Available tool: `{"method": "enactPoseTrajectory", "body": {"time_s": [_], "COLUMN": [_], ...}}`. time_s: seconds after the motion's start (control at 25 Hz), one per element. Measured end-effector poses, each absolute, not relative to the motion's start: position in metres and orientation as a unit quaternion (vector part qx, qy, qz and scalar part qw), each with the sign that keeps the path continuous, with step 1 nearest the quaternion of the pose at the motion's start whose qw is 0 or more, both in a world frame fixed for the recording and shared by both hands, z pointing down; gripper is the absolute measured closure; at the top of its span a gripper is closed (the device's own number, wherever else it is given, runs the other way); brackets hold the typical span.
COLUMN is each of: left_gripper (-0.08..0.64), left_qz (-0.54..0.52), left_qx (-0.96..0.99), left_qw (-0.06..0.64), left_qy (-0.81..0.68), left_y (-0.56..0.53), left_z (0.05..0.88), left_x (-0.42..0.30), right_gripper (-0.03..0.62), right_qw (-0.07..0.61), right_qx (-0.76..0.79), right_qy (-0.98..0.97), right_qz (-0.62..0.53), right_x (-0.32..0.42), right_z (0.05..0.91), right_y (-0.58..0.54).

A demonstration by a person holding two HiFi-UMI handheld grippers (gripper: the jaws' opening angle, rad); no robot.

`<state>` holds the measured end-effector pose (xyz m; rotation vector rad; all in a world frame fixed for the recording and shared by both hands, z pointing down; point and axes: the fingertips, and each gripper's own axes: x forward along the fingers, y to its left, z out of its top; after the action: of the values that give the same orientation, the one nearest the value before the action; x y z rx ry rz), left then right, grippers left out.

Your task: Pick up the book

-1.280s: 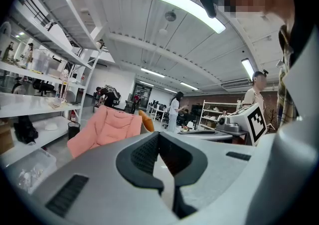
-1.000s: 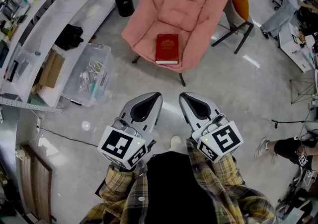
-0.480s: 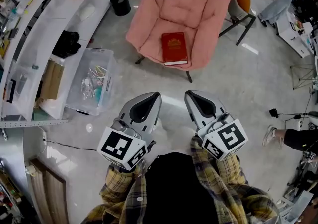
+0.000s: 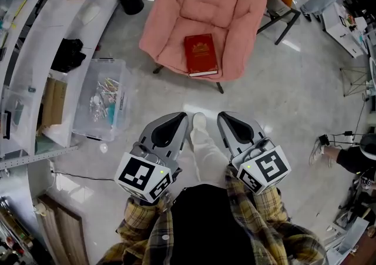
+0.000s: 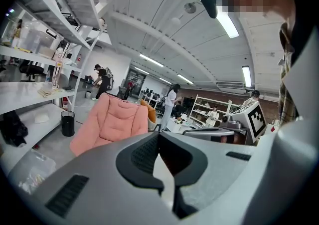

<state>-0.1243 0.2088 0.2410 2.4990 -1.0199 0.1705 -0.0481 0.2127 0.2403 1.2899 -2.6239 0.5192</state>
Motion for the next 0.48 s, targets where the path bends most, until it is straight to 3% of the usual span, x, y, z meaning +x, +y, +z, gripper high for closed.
{"method": "enactPoseTrajectory", "body": {"time_s": [0.48], "left_gripper": [0.557], "left_qz": [0.061], "left_qx": [0.906], "left_qw": [0.181], "left_qy": [-0.379], "left_y": [0.095], "left_z": [0.228], "left_x": [-0.079], "right_gripper": [0.575], "right_qw": [0.061], "right_qx": [0.43], "right_qy": [-0.889], "right_qz": [0.147], "right_x": [0.001], "right_z": [0.229], "right_y": [0.094]}}
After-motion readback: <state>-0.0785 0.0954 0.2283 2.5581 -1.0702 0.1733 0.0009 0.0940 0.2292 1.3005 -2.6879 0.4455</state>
